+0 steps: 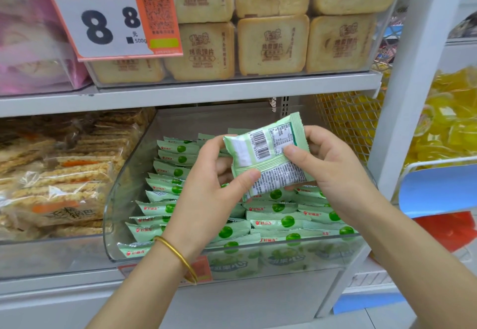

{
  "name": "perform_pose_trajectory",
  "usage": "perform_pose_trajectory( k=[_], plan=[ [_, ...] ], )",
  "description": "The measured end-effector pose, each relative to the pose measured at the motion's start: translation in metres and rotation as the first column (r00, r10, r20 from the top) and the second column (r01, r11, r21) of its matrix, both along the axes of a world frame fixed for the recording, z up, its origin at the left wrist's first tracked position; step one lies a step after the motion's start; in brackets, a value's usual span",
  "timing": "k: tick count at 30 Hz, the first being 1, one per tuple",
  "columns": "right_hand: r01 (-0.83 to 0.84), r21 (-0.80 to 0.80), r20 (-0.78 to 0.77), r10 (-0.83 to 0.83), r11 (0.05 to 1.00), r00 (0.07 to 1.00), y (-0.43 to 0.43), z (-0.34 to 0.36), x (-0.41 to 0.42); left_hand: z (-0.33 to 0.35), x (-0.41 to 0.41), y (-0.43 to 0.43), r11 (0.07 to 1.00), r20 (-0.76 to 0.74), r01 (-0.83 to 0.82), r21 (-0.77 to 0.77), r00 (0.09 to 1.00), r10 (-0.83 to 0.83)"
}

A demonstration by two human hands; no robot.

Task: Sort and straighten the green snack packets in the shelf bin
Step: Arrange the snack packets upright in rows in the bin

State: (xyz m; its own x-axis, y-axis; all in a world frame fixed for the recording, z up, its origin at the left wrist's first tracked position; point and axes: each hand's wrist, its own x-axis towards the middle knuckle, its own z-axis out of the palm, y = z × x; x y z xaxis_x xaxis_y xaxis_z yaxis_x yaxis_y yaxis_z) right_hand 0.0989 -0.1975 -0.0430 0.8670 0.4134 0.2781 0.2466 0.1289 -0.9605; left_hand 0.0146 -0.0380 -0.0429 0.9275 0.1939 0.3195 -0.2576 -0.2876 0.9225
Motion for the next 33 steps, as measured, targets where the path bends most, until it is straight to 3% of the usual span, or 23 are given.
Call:
perform_pose_trajectory(
  k=[12, 16, 17, 19, 22, 26, 27, 29, 31, 33],
  plan=[
    [0.038, -0.064, 0.07, -0.034, 0.997, 0.997, -0.003, -0.003, 0.003, -0.001, 0.001, -0.001, 1.0, 0.018, -0.012, 0.009, 1.0, 0.012],
    [0.032, 0.017, -0.004, -0.031, 0.999, 0.999, -0.008, 0.0, 0.005, 0.003, 0.004, -0.002, 0.982, -0.06, -0.071, -0.174, 0.996, 0.062],
    [0.038, 0.034, 0.034, -0.039, 0.999, 0.999, -0.012, 0.002, 0.006, 0.003, 0.007, -0.001, 0.972, -0.102, -0.1, -0.215, 0.992, 0.08],
    [0.052, -0.045, 0.278, -0.037, 0.998, 0.96, -0.02, 0.003, 0.009, 0.001, 0.011, 0.0, 0.951, -0.165, -0.13, -0.282, 0.983, 0.085],
    [0.184, -0.28, 0.625, 0.034, 0.942, 0.78, -0.028, 0.002, 0.015, 0.0, 0.019, -0.004, 0.91, -0.199, -0.124, -0.396, 0.979, 0.047],
    [0.398, -0.238, 0.73, -0.107, 0.886, 0.675, -0.035, 0.006, 0.017, 0.002, 0.03, -0.019, 0.889, -0.172, -0.085, -0.45, 0.985, 0.007],
    [0.444, -0.22, 0.746, -0.143, 0.869, 0.65, -0.038, 0.008, 0.018, 0.0, 0.034, -0.022, 0.918, -0.151, -0.103, -0.384, 0.987, 0.048],
    [0.542, -0.224, 0.791, -0.173, 0.81, 0.586, -0.046, 0.01, 0.02, -0.006, 0.041, -0.023, 0.988, -0.066, -0.154, 0.009, 0.986, 0.154],
    [0.612, -0.262, 0.824, -0.158, 0.746, 0.544, -0.052, 0.01, 0.02, -0.012, 0.043, -0.023, 0.887, 0.012, -0.169, 0.43, 0.983, 0.182],
    [0.668, -0.332, 0.845, -0.104, 0.666, 0.524, -0.056, 0.01, 0.018, -0.016, 0.046, -0.025, 0.771, 0.021, -0.133, 0.622, 0.988, 0.154]
  ],
)
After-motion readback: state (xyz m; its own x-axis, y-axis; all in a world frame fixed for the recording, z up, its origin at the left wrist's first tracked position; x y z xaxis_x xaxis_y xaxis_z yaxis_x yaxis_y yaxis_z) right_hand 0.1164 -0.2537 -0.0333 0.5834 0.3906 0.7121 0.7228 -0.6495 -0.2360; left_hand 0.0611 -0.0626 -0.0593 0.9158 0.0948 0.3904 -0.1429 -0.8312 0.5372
